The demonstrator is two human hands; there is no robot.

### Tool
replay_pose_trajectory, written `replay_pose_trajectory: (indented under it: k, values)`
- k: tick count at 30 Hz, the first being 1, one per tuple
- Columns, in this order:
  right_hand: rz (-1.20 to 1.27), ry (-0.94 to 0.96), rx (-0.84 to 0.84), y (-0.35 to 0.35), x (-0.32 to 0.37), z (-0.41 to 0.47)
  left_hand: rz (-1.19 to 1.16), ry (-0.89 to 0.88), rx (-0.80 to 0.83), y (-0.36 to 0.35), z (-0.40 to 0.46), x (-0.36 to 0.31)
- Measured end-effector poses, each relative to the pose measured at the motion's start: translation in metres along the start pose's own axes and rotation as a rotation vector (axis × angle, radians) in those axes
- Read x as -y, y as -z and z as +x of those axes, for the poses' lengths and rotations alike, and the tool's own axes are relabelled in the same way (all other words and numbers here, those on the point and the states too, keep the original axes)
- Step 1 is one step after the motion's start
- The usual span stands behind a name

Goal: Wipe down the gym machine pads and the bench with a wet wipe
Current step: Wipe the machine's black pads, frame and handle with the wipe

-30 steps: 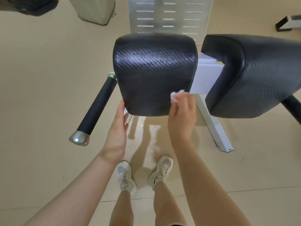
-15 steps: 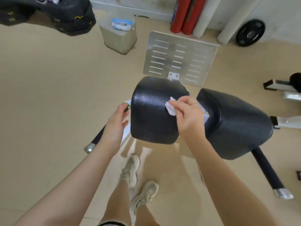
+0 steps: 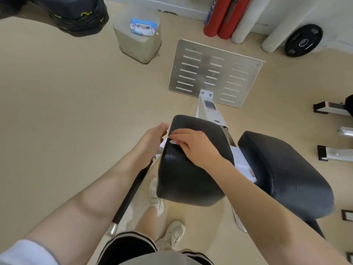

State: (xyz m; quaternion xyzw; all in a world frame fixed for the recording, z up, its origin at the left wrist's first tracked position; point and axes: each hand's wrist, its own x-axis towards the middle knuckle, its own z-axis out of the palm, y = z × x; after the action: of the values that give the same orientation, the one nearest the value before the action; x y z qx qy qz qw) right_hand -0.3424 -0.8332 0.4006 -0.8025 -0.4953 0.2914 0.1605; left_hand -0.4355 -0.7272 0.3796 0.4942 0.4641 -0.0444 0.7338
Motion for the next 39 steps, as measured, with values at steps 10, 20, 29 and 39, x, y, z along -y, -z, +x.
replay_pose_trajectory:
  k: [10, 20, 29, 39]
  values:
    - [-0.029, -0.253, 0.258, 0.014, -0.032, 0.089, 0.261, 0.016, 0.382, 0.009, 0.059, -0.021]
    - [0.099, -0.372, 0.136, 0.002, -0.089, 0.095, 0.359, 0.112, 0.583, 0.025, 0.070, -0.021]
    - [0.313, -0.337, 0.040, 0.026, -0.079, 0.033, 0.330, 0.109, 0.494, 0.019, 0.059, -0.023]
    - [0.362, -0.246, -0.029, 0.025, -0.115, -0.007, 0.456, -0.112, -0.025, -0.015, 0.036, -0.030]
